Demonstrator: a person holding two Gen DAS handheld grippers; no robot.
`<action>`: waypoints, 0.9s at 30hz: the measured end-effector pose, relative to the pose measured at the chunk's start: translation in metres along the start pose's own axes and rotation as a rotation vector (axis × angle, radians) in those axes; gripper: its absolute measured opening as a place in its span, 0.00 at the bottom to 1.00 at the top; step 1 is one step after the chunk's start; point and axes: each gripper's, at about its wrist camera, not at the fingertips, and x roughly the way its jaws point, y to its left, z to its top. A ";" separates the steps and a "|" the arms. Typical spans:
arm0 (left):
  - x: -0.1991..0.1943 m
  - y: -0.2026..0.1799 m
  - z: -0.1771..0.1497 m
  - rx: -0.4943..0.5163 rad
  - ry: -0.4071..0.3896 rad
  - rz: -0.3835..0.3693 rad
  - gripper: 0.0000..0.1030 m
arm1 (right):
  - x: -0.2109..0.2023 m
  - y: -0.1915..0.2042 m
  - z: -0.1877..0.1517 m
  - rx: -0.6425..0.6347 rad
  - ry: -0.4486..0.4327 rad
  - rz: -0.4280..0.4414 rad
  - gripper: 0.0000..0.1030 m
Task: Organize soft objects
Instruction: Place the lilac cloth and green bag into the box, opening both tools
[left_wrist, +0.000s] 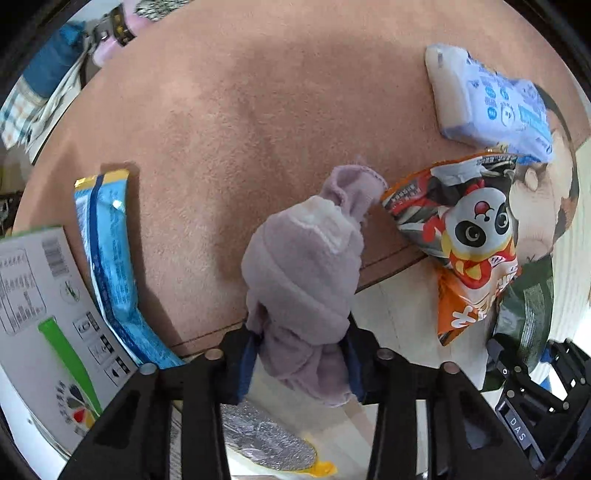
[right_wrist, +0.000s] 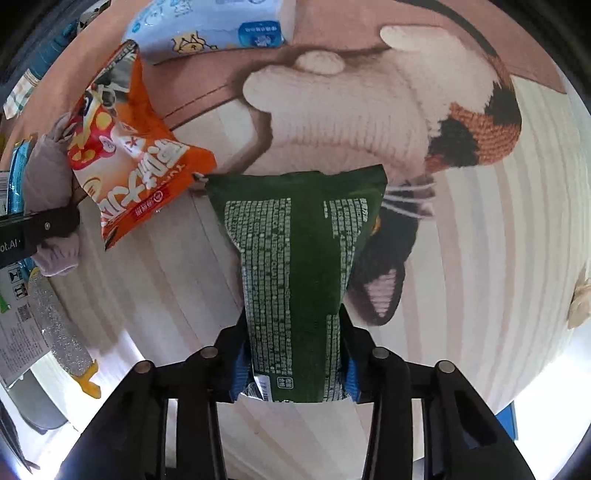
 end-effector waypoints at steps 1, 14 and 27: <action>0.000 0.002 -0.005 -0.018 0.001 -0.020 0.30 | -0.004 -0.001 0.000 0.011 -0.013 0.018 0.35; -0.096 0.061 -0.137 -0.160 -0.200 -0.225 0.29 | -0.129 0.056 -0.047 -0.115 -0.187 0.229 0.32; -0.165 0.268 -0.229 -0.403 -0.354 -0.150 0.29 | -0.199 0.322 -0.130 -0.498 -0.289 0.233 0.32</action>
